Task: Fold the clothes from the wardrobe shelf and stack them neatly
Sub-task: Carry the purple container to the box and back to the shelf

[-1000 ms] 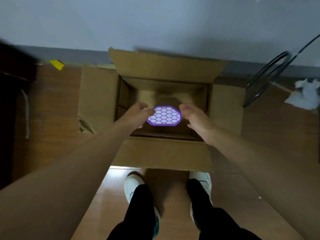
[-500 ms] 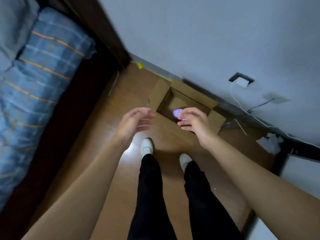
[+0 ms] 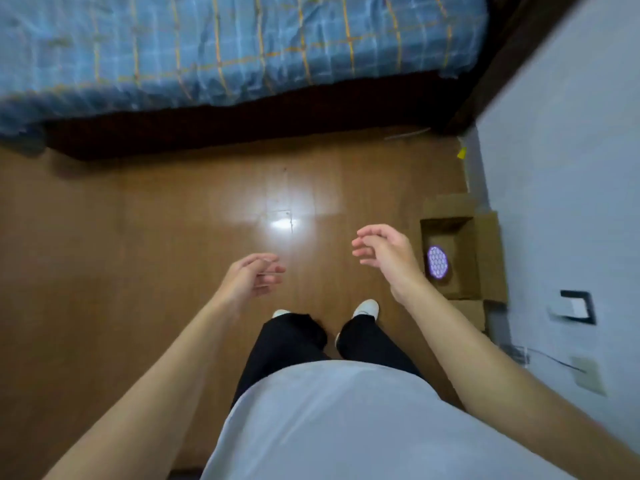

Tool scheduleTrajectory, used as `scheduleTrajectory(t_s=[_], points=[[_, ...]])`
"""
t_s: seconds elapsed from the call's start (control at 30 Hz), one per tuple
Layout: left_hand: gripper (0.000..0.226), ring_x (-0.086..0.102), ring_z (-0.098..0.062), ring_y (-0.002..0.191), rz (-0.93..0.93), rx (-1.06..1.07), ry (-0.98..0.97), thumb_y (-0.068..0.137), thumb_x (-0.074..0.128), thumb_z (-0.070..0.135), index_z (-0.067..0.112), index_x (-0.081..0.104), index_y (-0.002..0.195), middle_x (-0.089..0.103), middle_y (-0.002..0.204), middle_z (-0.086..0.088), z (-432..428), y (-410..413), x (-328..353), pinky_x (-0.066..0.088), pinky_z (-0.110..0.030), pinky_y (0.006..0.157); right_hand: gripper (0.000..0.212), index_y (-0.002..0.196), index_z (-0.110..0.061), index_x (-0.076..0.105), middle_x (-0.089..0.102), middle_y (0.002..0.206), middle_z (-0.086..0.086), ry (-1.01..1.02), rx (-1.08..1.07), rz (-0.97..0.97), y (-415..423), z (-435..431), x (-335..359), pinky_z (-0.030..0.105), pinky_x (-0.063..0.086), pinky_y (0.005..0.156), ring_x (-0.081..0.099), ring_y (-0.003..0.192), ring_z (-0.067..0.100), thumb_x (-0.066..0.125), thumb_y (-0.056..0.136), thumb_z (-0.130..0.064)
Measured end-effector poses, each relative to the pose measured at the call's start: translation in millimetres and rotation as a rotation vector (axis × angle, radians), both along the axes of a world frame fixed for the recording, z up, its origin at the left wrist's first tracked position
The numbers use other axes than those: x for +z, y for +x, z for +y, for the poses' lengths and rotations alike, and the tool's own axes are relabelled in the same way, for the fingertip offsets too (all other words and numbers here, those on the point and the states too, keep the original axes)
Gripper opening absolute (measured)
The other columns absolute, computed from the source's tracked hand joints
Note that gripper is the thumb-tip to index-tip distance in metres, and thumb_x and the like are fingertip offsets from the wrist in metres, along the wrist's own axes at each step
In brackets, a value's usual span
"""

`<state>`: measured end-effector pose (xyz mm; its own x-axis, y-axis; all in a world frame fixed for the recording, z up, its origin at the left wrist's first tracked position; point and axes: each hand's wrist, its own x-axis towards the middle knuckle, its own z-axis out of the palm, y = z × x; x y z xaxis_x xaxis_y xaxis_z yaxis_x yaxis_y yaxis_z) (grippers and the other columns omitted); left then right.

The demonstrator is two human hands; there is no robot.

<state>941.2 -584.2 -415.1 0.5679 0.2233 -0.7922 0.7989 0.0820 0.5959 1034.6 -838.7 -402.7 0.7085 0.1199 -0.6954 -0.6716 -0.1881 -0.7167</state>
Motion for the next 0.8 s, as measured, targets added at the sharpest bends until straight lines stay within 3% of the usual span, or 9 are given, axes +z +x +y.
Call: scheduleTrajectory(t_s=[0.07,0.17,0.4,0.6,0.73,0.8], points=[[0.020,0.070,-0.016,0.074,0.022,0.134,0.002,0.099,0.049,0.015,0.014,0.067,0.108,0.077,0.103,-0.009,28.7,-46.3,-7.3,0.054,-0.035,0.076,0.019,0.098,-0.015,0.068,0.075,0.082,-0.004,0.017,0.145,-0.053,-1.0,42.5,16.8,0.024,0.059,0.070,0.072,0.075,0.010,0.051,0.096,-0.007],[0.019,0.072,-0.015,0.077,0.055,0.287,-0.008,0.099,0.051,0.017,0.015,0.068,0.108,0.077,0.099,-0.006,64.6,-112.4,-15.6,0.053,-0.032,0.070,0.020,0.099,-0.012,0.068,0.074,0.086,0.000,0.004,0.340,-0.086,-11.4,106.9,35.0,0.027,0.058,0.072,0.071,0.075,0.011,0.050,0.097,-0.004],[0.016,0.069,-0.014,0.065,0.109,0.724,-0.041,0.100,0.053,0.018,0.011,0.066,0.106,0.075,0.081,-0.004,132.8,-233.6,-24.4,0.056,-0.025,0.061,0.017,0.099,-0.008,0.067,0.075,0.094,0.009,-0.117,0.759,0.007,-65.9,230.7,27.1,0.032,0.057,0.080,0.069,0.078,0.017,0.051,0.097,-0.005],[0.014,0.068,-0.016,0.073,0.006,0.991,-0.056,0.099,0.055,0.015,0.010,0.064,0.109,0.073,0.092,-0.007,202.9,-269.5,-9.3,0.058,-0.030,0.074,0.018,0.088,-0.007,0.064,0.069,0.088,0.012,-0.402,0.997,0.025,-88.7,289.8,-16.7,0.033,0.052,0.069,0.063,0.073,0.022,0.050,0.099,-0.005],[0.014,0.070,-0.013,0.071,-0.124,1.106,-0.022,0.100,0.054,0.016,0.013,0.066,0.107,0.075,0.089,-0.004,260.7,-274.1,1.6,0.059,-0.029,0.073,0.017,0.095,-0.007,0.065,0.073,0.095,0.013,-0.583,1.081,0.044,-66.3,318.7,-33.7,0.040,0.056,0.081,0.069,0.085,0.028,0.049,0.100,-0.009],[0.014,0.070,-0.014,0.071,-0.152,1.162,-0.007,0.100,0.053,0.015,0.014,0.067,0.102,0.075,0.087,-0.004,289.5,-275.4,3.9,0.059,-0.030,0.071,0.017,0.100,-0.005,0.066,0.072,0.094,0.012,-0.624,1.134,0.042,-50.9,340.4,-39.3,0.039,0.056,0.079,0.069,0.085,0.026,0.050,0.101,-0.012]])
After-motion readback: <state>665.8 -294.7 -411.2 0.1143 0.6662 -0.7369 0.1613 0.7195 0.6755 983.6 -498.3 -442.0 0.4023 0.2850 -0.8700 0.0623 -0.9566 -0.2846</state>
